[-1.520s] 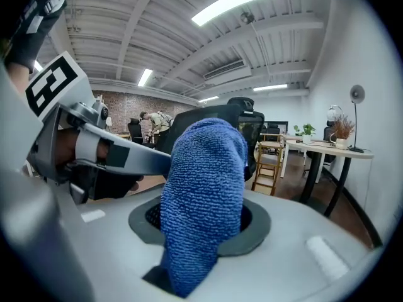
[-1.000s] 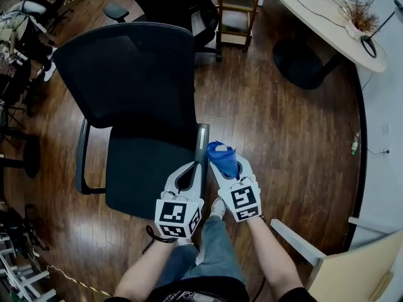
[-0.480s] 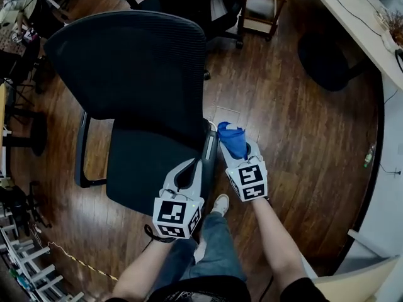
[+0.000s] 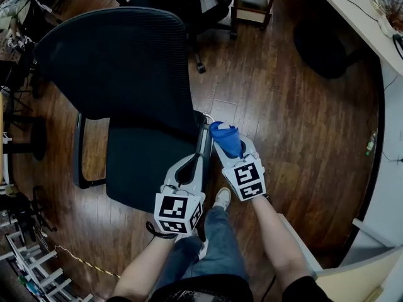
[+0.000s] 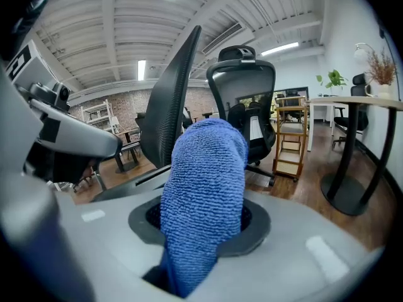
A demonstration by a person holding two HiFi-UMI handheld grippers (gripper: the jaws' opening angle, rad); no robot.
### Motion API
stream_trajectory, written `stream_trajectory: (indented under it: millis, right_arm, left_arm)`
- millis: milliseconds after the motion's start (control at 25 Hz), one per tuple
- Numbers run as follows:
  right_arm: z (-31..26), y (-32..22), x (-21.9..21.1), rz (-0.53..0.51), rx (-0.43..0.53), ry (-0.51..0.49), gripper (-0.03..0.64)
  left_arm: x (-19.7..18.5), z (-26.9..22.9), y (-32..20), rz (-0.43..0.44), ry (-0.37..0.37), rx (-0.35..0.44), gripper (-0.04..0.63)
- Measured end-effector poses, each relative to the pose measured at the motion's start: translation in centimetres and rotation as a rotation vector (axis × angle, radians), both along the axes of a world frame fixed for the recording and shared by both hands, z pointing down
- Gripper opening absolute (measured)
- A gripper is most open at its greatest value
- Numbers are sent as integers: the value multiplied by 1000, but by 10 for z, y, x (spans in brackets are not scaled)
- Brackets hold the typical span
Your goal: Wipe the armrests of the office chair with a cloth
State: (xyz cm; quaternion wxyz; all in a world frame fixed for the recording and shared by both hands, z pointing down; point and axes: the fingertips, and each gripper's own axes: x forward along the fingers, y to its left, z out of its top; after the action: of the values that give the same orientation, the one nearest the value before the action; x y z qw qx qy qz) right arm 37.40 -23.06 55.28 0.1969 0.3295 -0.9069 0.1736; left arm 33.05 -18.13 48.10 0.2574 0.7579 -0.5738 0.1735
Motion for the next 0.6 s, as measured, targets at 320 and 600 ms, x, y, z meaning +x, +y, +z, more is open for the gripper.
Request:
stream_trajectory:
  millis: [320,600]
  right_arm:
    - [0,49,2,22,-3,26,137]
    - [-1,99,1,71,-9,29,137]
  left_arm:
    - [-6,-1,29,26,-18,3,4]
    - [-20,-11,69,50,-19,26,3]
